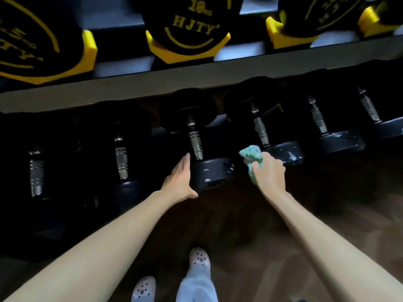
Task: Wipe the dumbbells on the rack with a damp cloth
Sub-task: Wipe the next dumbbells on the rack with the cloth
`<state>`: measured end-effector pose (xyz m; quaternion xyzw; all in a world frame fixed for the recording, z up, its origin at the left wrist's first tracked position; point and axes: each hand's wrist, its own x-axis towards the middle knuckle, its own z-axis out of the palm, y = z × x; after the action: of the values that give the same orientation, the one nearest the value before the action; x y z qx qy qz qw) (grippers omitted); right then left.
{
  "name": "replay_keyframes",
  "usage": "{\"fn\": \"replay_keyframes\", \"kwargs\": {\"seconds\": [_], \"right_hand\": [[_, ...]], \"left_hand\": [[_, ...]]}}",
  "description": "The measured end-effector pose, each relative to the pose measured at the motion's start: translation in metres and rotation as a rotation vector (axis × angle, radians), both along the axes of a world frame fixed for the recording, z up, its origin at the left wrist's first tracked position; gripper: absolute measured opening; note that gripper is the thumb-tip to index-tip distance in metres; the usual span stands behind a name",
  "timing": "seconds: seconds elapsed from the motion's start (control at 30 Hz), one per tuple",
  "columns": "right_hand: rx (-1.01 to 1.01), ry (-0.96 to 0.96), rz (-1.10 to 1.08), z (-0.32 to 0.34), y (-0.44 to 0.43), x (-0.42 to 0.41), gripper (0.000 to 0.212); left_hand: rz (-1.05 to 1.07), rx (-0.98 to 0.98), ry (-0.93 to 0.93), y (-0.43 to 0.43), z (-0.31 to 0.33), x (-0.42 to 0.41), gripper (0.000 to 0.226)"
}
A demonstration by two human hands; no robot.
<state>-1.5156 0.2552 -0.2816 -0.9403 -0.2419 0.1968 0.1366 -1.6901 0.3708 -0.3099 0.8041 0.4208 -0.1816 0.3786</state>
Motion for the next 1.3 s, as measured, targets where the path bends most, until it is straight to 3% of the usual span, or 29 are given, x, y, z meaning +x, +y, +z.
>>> {"fn": "replay_keyframes", "kwargs": {"seconds": [0.13, 0.27, 0.43, 0.6, 0.83, 1.1, 1.3], "right_hand": [[-0.171, -0.041, 0.173, -0.036, 0.002, 0.0, 0.03], [-0.282, -0.063, 0.323, -0.061, 0.014, -0.003, 0.053], [-0.078, 0.234, 0.069, -0.083, 0.03, 0.013, 0.038], [0.052, 0.474, -0.093, -0.083, 0.034, 0.02, 0.046], [0.135, 0.275, -0.083, -0.054, 0.019, -0.011, 0.045], [0.136, 0.0, 0.149, -0.031, 0.018, -0.059, 0.049], [0.063, -0.097, 0.417, -0.021, 0.023, -0.081, 0.055]], "left_hand": [[-0.027, 0.139, 0.097, 0.004, -0.014, 0.009, 0.098], [-0.056, 0.163, 0.07, 0.009, -0.016, 0.005, 0.088], [-0.049, 0.16, 0.037, 0.013, -0.021, 0.002, 0.087], [-0.074, 0.139, 0.022, 0.019, -0.023, 0.002, 0.086], [-0.097, 0.15, 0.031, 0.019, -0.02, 0.002, 0.086], [-0.104, 0.172, 0.034, 0.016, -0.016, 0.001, 0.092], [-0.111, -0.066, -0.022, 0.03, -0.009, -0.015, 0.091]]}}
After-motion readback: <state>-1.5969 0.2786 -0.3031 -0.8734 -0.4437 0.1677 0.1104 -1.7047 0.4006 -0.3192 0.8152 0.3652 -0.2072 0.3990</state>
